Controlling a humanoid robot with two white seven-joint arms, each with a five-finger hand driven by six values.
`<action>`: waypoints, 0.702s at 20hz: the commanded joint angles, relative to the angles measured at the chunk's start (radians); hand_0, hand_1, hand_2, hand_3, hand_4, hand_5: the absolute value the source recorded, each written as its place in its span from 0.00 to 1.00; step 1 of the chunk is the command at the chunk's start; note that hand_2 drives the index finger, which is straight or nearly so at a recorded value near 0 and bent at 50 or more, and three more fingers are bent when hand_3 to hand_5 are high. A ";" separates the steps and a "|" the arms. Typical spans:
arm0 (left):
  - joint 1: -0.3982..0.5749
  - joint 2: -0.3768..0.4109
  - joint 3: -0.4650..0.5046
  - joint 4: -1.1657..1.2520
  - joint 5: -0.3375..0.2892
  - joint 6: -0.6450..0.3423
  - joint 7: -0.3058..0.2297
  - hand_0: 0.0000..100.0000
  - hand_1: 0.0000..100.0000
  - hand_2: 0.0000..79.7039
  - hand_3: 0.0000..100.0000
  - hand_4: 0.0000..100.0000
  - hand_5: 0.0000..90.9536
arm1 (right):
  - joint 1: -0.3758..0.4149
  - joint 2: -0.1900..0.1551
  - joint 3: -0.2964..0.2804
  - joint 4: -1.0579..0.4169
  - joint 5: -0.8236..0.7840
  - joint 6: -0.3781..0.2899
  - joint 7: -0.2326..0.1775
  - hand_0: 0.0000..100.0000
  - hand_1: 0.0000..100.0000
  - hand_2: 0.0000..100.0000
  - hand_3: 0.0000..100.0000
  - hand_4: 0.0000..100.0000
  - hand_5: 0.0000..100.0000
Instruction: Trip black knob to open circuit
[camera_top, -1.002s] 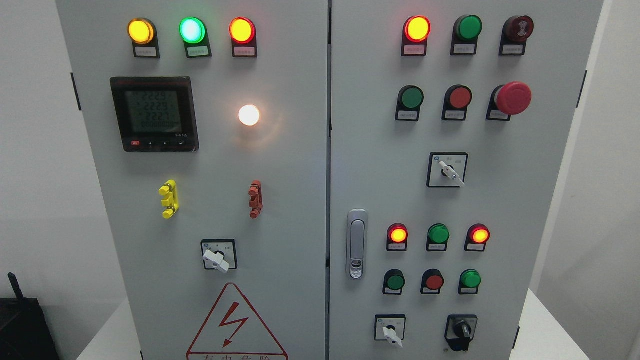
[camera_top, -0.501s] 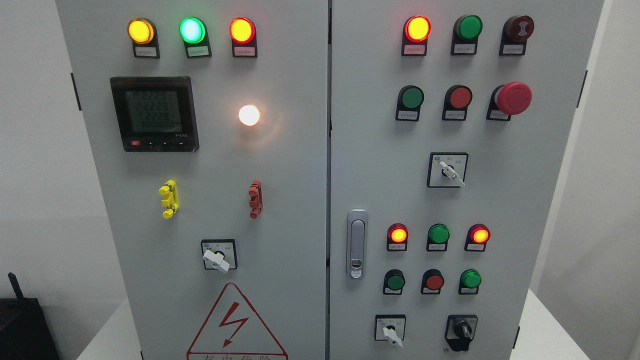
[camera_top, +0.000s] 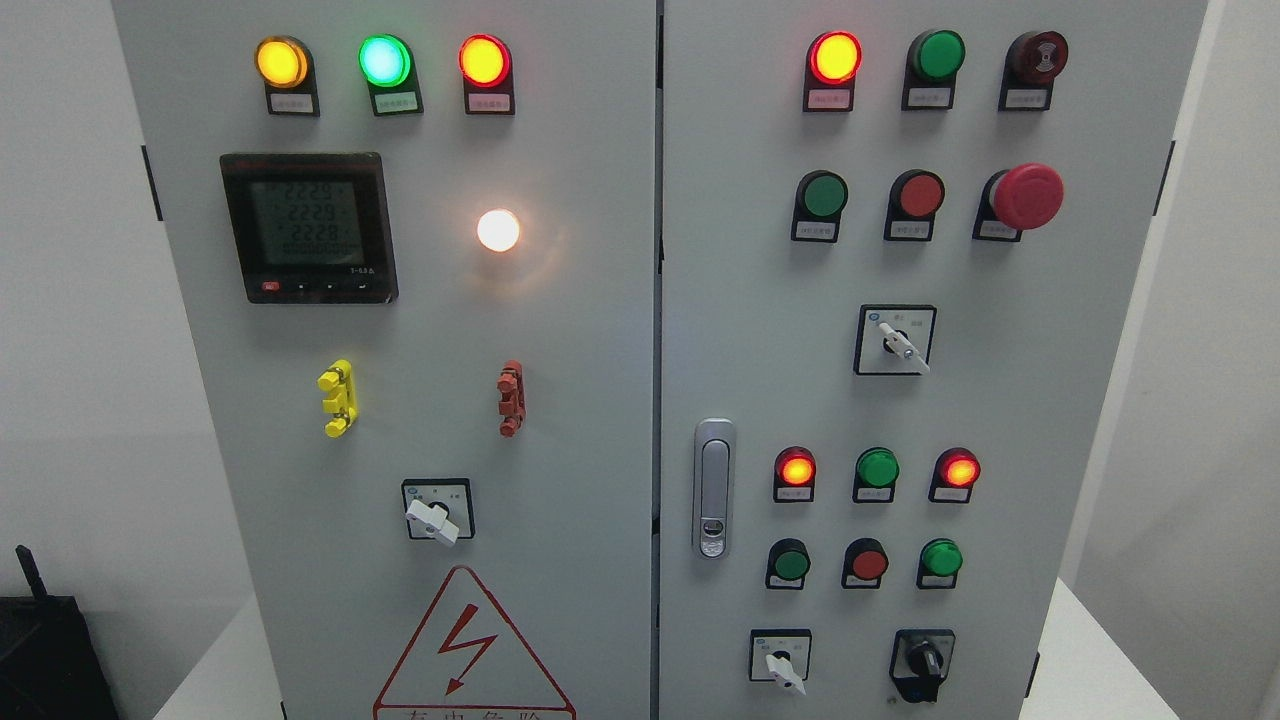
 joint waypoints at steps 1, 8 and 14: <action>0.000 0.000 0.000 -0.025 0.000 -0.001 0.000 0.12 0.39 0.00 0.00 0.00 0.00 | 0.015 -0.029 0.042 -0.324 0.000 -0.013 -0.041 0.00 0.12 0.00 0.30 0.27 0.07; 0.000 0.000 0.000 -0.025 0.000 0.000 0.000 0.12 0.39 0.00 0.00 0.00 0.00 | 0.014 -0.041 0.044 -0.510 -0.052 -0.006 -0.065 0.00 0.11 0.00 0.33 0.30 0.11; 0.000 0.000 0.001 -0.025 0.000 -0.001 0.000 0.12 0.39 0.00 0.00 0.00 0.00 | 0.026 -0.039 0.044 -0.657 -0.049 -0.015 -0.068 0.00 0.12 0.00 0.36 0.34 0.17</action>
